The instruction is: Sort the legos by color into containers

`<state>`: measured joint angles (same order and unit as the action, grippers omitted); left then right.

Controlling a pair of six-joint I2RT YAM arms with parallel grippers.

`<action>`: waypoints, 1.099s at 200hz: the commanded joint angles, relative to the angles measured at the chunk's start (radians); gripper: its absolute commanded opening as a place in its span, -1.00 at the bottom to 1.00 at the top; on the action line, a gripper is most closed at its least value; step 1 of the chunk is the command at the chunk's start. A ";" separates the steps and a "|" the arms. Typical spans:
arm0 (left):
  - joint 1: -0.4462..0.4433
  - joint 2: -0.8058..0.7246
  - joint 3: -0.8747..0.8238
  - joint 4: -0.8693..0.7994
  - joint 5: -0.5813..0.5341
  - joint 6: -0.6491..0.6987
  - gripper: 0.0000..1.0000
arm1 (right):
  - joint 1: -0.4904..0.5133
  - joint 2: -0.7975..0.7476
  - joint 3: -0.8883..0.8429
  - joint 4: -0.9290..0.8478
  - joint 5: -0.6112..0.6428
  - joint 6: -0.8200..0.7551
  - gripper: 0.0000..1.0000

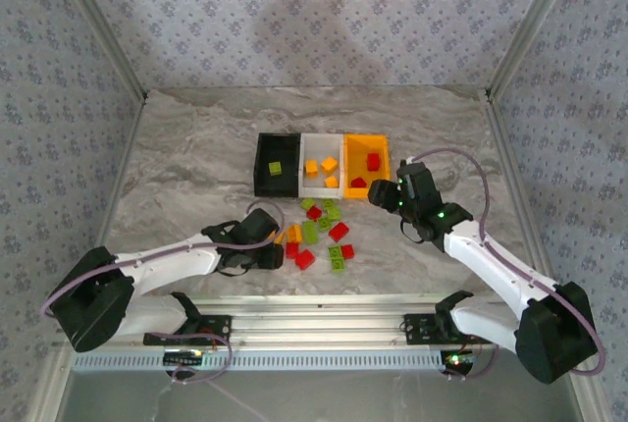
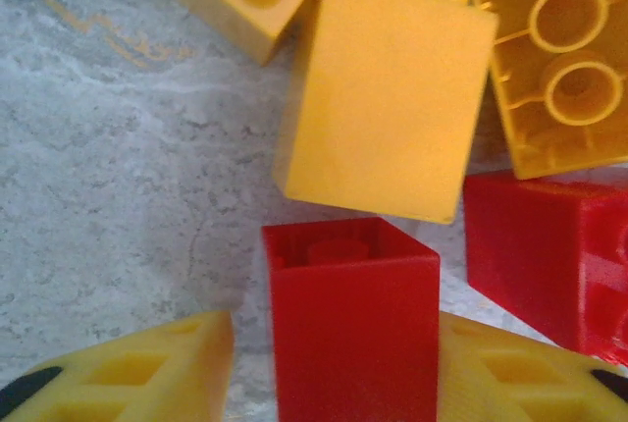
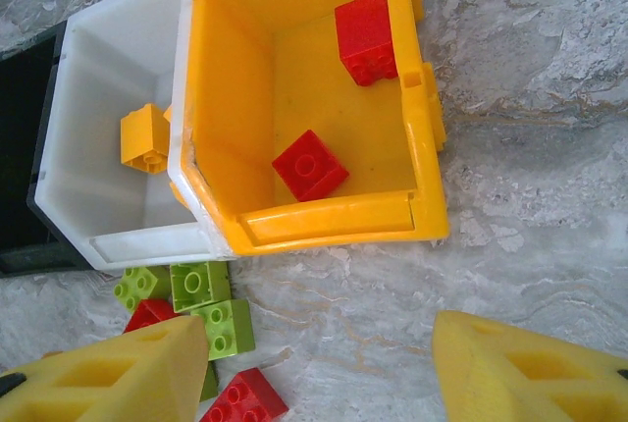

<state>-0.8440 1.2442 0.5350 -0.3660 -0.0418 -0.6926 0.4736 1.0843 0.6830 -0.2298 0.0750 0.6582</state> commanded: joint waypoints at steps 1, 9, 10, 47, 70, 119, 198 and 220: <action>0.004 -0.013 -0.006 -0.013 -0.021 0.016 -0.06 | -0.008 -0.017 0.000 -0.022 0.020 -0.004 0.27; 0.005 -0.026 -0.006 -0.015 -0.023 0.016 -0.11 | -0.007 -0.017 -0.001 -0.022 0.020 -0.003 0.27; 0.004 -0.028 -0.006 -0.015 -0.023 0.016 -0.11 | -0.007 -0.017 -0.001 -0.023 0.020 -0.003 0.28; 0.002 -0.112 0.034 -0.097 -0.018 0.020 -0.33 | -0.012 -0.023 -0.007 -0.019 0.019 0.001 0.28; 0.000 -0.179 0.090 -0.168 -0.020 0.032 -0.37 | -0.015 -0.028 -0.019 -0.018 0.022 0.006 0.27; -0.002 0.001 0.350 -0.042 0.022 0.088 -0.49 | -0.022 -0.051 -0.058 -0.015 0.035 0.031 0.27; 0.001 0.697 1.155 -0.074 0.071 0.228 -0.57 | -0.033 -0.091 -0.090 -0.067 0.044 0.037 0.27; 0.009 0.850 1.337 -0.151 0.082 0.240 -0.57 | -0.036 -0.103 -0.101 -0.072 0.044 0.040 0.27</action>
<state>-0.8436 1.9759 1.7077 -0.4042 0.0154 -0.5041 0.4442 1.0061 0.5976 -0.2668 0.0940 0.6785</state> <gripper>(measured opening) 0.320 0.636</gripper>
